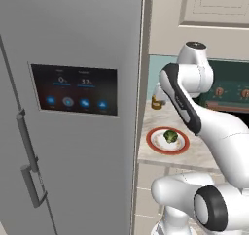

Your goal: Pick the broccoli from the counter and place it in the microwave.

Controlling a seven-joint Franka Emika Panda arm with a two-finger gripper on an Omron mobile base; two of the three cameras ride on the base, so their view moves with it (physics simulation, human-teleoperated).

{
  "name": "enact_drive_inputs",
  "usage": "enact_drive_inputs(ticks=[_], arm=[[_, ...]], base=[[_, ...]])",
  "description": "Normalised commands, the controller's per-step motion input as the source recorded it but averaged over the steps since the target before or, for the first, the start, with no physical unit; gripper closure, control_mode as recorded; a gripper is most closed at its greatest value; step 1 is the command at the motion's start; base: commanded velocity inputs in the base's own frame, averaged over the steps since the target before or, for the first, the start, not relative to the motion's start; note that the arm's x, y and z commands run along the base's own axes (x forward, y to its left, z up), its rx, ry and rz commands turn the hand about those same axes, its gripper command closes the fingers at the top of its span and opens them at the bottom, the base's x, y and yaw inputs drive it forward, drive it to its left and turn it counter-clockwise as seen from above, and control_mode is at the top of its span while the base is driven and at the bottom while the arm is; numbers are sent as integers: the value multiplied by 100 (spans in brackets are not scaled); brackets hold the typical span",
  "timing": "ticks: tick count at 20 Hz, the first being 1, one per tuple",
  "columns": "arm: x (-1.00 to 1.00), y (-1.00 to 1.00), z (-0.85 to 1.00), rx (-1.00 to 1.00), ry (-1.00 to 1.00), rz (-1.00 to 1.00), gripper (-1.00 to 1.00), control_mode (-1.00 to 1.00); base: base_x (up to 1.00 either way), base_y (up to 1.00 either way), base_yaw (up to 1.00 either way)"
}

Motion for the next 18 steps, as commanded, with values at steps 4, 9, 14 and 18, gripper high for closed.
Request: enact_drive_inputs(ticks=[4,9,14,18], arm=[[40,-86,-54,-3,1,34,-100,-100],[39,-51,-64,-12,4,43,-100,-100],[40,-7,-48,-8,1,35,-100,-100],[17,2,-57,-12,0,28,-100,-100]], base=[[0,0,0],[0,0,0],[0,0,0],[0,0,0]])
